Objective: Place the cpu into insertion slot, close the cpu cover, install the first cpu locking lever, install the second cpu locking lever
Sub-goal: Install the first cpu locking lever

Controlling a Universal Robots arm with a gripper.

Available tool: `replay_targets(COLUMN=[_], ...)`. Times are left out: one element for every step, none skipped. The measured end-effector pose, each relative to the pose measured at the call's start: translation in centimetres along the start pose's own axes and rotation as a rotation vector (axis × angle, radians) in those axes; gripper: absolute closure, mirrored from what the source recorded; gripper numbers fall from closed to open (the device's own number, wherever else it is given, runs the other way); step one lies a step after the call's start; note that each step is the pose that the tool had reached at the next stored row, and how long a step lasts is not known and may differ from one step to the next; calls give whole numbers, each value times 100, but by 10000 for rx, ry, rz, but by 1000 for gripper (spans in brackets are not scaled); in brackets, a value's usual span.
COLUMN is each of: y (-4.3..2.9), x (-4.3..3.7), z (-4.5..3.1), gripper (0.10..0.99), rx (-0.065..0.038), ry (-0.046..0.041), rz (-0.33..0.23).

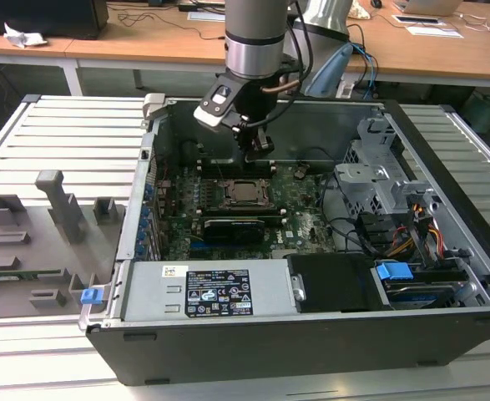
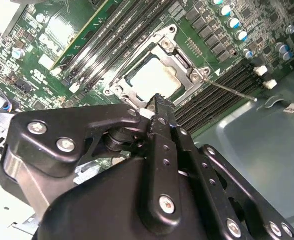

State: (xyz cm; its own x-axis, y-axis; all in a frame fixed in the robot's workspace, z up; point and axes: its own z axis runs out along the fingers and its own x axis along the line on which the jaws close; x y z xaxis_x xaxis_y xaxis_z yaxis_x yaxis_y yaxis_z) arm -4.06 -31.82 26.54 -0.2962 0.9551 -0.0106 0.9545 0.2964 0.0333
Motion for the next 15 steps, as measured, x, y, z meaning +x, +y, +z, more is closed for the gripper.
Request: replay_targets(y=[-2,-3,-4,-4,-4,-4,-5,-4,-4,-4,-4,-4,-4,-4,-4], x=[0,1,1,1,1,1,1,1,1,1,1,1,1,1,1], z=[0,0,0,0,0,0,0,0,0,0,0,0,0,0,0], gripper=[980,980,980,980,980,980,980,980,980,980,980,980,980,980,980], rx=[-1,-1,-4,-5,-6,-7,-9,-10,-11,-14,-15,-16,-17,-19,-22], ry=[4,7,12,16,20,24,30,34,37,43,46,50,56,62,71], rz=[-136,-250,-380,-507,-623,-723,-906,-1013,-1121,-1310,-1402,-1507,-1691,-1869,-2159])
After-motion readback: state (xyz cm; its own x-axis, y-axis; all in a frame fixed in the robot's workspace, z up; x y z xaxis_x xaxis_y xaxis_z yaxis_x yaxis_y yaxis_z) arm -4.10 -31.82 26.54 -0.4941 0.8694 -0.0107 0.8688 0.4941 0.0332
